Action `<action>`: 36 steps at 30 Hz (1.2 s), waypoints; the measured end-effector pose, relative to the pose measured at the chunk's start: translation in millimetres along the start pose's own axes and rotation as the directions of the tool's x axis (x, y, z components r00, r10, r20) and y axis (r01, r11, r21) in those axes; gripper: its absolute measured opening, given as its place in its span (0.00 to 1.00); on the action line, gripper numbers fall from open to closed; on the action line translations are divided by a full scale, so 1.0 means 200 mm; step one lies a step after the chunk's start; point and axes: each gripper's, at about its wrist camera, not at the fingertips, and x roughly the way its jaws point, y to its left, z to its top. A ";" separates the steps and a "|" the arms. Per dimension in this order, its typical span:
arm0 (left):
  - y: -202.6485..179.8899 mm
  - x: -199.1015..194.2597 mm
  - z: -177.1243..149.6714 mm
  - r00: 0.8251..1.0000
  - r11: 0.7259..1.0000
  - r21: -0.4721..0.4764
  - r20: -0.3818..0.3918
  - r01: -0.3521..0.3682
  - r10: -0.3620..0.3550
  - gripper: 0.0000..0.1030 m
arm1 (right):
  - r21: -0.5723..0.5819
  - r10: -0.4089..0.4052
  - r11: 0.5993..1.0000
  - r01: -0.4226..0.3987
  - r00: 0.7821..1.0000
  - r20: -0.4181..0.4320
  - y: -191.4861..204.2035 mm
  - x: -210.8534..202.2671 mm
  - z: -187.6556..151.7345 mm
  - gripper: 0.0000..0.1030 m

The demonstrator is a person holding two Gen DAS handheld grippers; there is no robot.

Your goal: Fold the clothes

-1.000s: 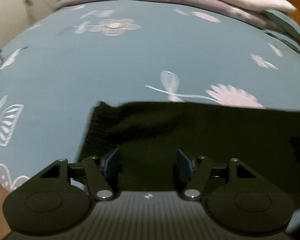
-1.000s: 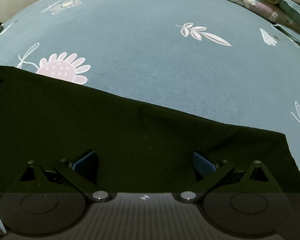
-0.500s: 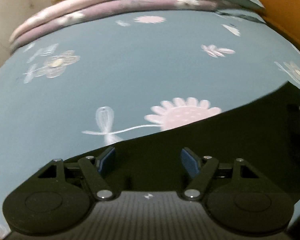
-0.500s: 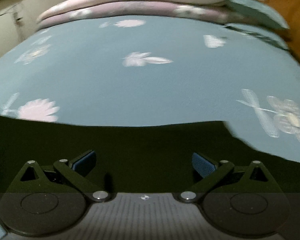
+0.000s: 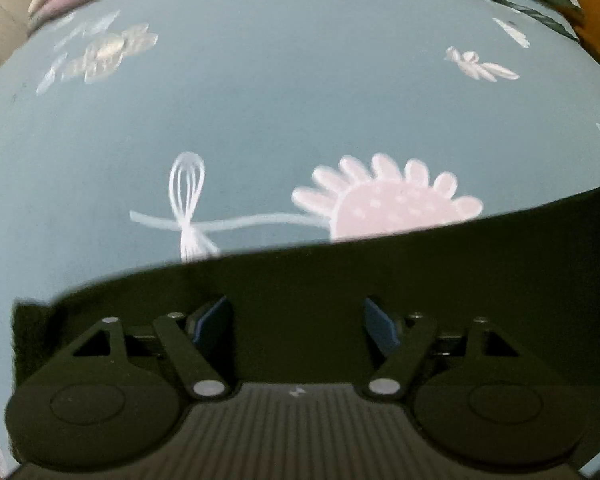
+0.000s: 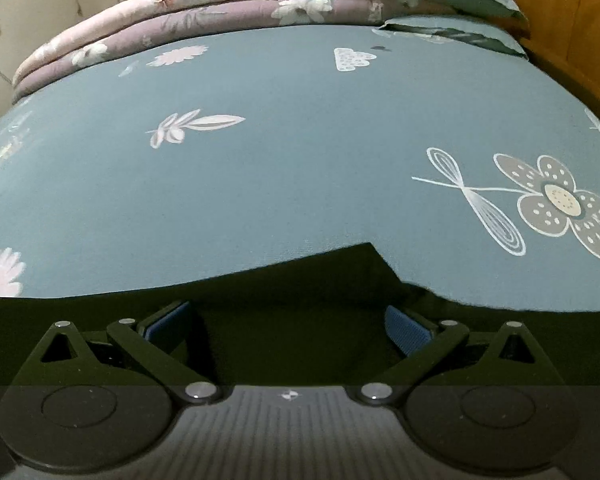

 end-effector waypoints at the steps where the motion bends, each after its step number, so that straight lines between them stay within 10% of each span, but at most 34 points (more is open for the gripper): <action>1: -0.02 -0.02 0.02 1.000 1.000 0.023 0.012 -0.001 0.001 0.72 | 0.015 0.004 1.000 -0.004 1.000 0.021 -0.02 -0.06 -0.01 1.00; 11: -0.32 0.00 0.17 0.996 0.973 0.216 0.025 0.081 -0.088 0.74 | 0.212 -0.265 0.951 0.226 0.948 0.178 -0.40 -0.42 -0.18 1.00; 21: -0.44 0.00 0.17 0.995 0.969 0.228 0.018 0.093 -0.100 0.74 | 0.225 -0.317 0.927 0.300 0.947 0.043 -0.64 -0.20 -0.23 1.00; 28: -0.48 -0.03 0.19 0.992 0.964 0.243 0.034 0.110 -0.122 0.74 | 0.200 -0.223 0.960 0.197 0.968 0.115 -0.56 -0.26 -0.17 1.00; 36: -0.50 0.01 0.15 0.990 0.962 0.235 -0.005 0.139 -0.142 0.75 | 0.174 -0.308 0.941 0.292 0.948 0.075 -0.63 -0.28 -0.20 1.00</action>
